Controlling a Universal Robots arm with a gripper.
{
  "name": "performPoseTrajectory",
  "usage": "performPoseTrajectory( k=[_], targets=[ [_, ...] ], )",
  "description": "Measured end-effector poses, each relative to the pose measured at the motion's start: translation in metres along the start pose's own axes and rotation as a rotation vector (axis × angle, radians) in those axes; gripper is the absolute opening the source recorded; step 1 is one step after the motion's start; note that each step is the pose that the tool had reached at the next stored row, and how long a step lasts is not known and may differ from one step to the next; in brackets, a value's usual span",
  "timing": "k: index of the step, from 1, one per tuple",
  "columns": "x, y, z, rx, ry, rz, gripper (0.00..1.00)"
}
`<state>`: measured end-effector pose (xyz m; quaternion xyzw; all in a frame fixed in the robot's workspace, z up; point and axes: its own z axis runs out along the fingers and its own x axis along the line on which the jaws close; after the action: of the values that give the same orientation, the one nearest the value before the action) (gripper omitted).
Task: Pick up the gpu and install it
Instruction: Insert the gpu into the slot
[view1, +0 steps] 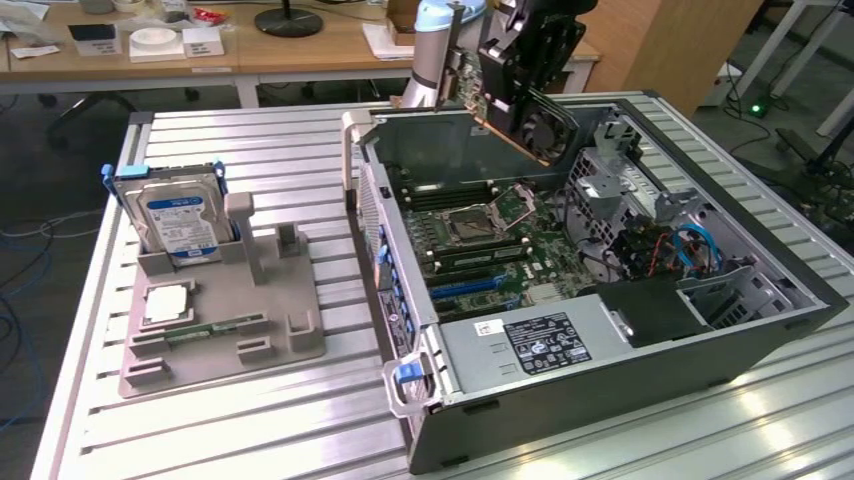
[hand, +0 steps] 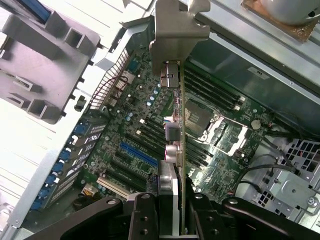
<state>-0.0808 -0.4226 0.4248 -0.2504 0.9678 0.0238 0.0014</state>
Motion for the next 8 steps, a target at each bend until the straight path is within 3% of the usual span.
performPoseTrajectory(
  k=[8],
  targets=[
    [0.0001, -0.0001, 0.0000, -0.0007, 0.0024, -0.052, 0.28]
  ],
)
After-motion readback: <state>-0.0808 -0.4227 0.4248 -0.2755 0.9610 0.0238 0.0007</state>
